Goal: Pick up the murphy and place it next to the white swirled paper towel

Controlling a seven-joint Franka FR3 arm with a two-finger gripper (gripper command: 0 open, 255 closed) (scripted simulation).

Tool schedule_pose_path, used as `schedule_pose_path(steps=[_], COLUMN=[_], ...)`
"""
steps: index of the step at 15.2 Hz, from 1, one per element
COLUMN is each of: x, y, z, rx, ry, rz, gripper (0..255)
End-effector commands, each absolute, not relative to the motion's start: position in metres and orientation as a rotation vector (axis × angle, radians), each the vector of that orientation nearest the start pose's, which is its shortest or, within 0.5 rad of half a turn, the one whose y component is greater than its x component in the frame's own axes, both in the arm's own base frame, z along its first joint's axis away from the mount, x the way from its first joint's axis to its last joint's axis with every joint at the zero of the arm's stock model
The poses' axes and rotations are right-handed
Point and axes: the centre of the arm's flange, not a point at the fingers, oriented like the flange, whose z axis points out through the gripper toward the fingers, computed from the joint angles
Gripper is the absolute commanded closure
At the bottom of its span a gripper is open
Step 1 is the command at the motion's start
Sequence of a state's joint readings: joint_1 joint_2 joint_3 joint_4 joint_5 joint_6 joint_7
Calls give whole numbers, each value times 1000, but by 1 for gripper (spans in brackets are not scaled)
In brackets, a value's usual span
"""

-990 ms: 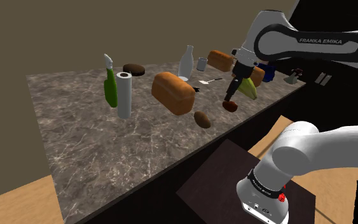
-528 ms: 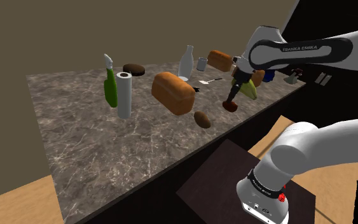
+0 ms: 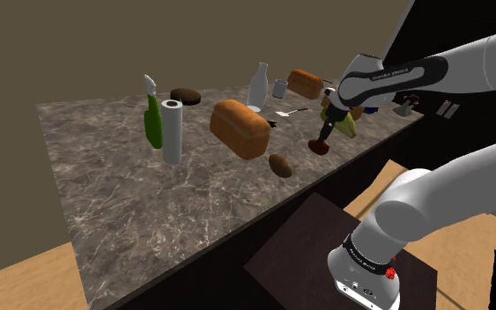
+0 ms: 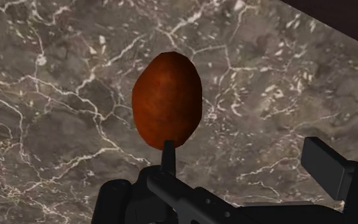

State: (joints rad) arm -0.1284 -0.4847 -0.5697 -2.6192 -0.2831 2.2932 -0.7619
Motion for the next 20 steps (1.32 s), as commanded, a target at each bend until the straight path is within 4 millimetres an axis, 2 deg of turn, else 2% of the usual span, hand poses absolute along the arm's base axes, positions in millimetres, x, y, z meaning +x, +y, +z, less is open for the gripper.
schedule_pose_path(steps=[1, 3, 4, 11, 19, 20], x=[314, 318, 319, 324, 324, 324], y=[-284, -306, -308, -310, -310, -310], z=[382, 370, 369, 329, 329, 329], rx=[-3159, -3163, -3163, -3163, -3163, -3163], ry=[-474, -497, -499, -499, -499, -499], rz=[-183, -195, -196, -196, -196, -196], gripper=[0, 0, 0, 0, 0, 255])
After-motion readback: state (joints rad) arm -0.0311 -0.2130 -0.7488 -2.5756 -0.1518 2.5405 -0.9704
